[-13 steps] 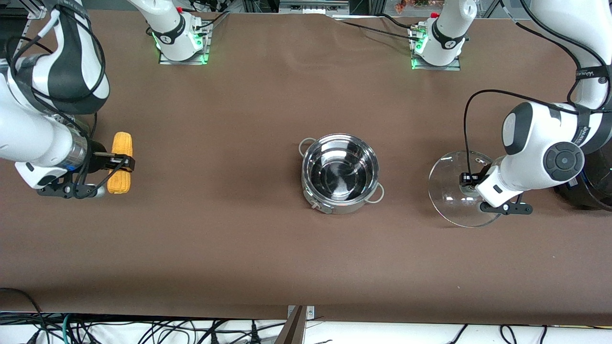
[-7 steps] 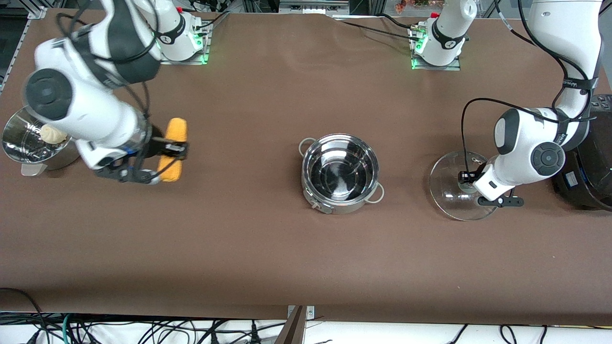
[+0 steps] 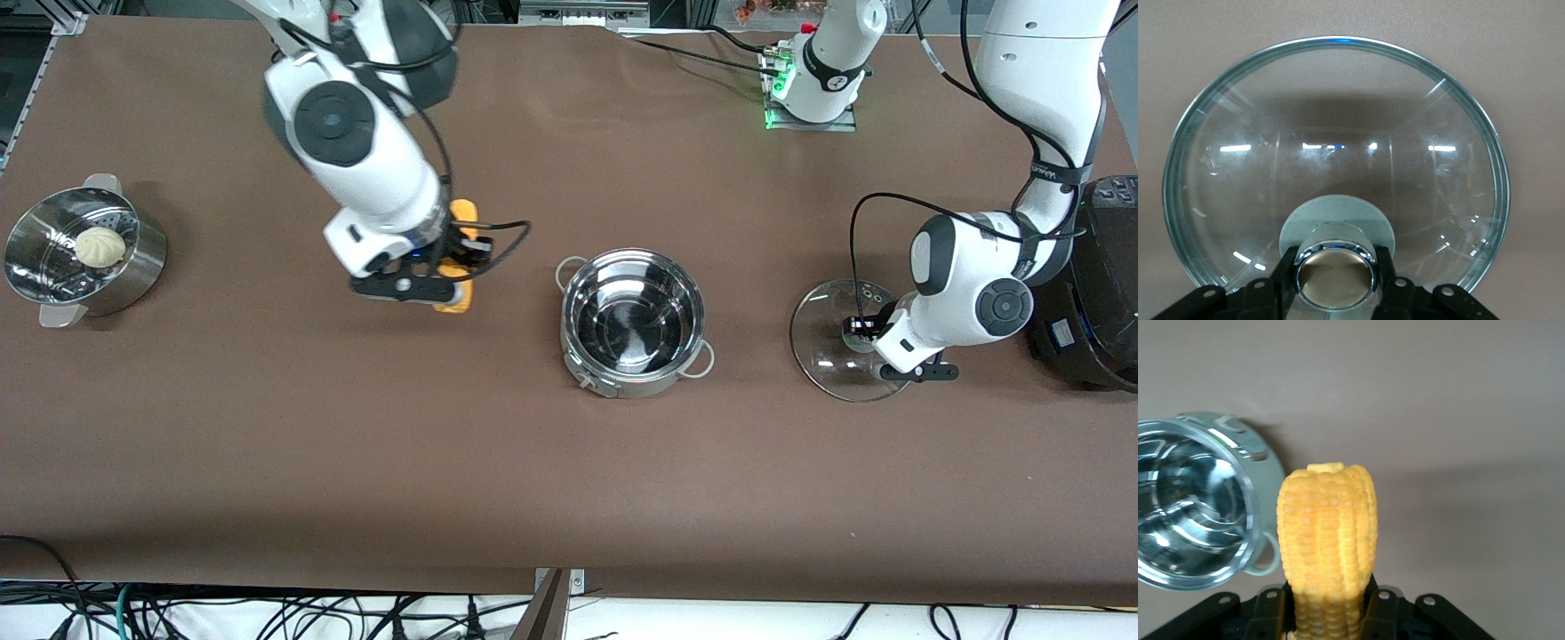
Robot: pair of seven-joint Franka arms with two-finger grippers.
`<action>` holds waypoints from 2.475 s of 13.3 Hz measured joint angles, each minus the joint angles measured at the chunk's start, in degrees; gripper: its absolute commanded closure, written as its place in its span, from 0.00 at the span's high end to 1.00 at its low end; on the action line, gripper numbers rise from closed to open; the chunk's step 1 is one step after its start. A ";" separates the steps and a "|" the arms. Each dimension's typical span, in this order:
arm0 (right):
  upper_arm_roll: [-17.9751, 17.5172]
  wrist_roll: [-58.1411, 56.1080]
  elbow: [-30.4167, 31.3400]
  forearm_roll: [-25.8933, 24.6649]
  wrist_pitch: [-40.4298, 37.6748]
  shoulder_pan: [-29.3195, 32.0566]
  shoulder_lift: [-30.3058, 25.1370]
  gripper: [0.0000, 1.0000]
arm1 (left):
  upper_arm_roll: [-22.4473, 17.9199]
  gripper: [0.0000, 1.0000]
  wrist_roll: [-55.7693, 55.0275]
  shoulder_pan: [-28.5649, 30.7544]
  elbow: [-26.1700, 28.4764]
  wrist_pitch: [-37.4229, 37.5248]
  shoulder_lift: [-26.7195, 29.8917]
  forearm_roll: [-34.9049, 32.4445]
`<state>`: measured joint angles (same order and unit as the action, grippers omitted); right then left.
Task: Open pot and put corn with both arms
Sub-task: 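Carry the corn over the pot with the right gripper while the left gripper withdraws, then lower the corn into the pot and open the right gripper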
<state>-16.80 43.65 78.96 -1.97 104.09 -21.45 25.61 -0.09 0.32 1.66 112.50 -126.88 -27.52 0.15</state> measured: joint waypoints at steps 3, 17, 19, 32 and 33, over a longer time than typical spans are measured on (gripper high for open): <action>0.09 5.18 -6.06 -2.13 1.89 -5.33 5.97 0.00 | 0.01 1.00 0.02 0.00 -0.01 0.00 0.01 0.01; 7.27 15.22 -20.63 -6.93 17.83 -20.44 24.08 0.00 | 0.53 0.99 0.04 0.02 -8.10 27.11 24.61 -0.22; 7.66 16.09 -21.38 -6.93 20.15 -20.99 26.18 0.00 | 0.86 0.99 0.04 0.02 -14.52 33.80 25.19 -2.03; 8.94 16.21 -21.85 -7.04 24.32 -22.85 29.61 0.40 | 0.89 1.00 -3.61 -0.29 -24.47 41.20 24.62 -3.16; 9.03 16.21 -21.84 -7.38 24.29 -22.86 29.66 0.54 | 0.89 1.00 -3.68 -0.26 -24.55 41.18 24.63 -3.15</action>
<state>-7.77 59.85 57.11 -9.35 128.38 -44.30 55.27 0.79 -3.36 1.39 87.95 -85.70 -2.90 -3.01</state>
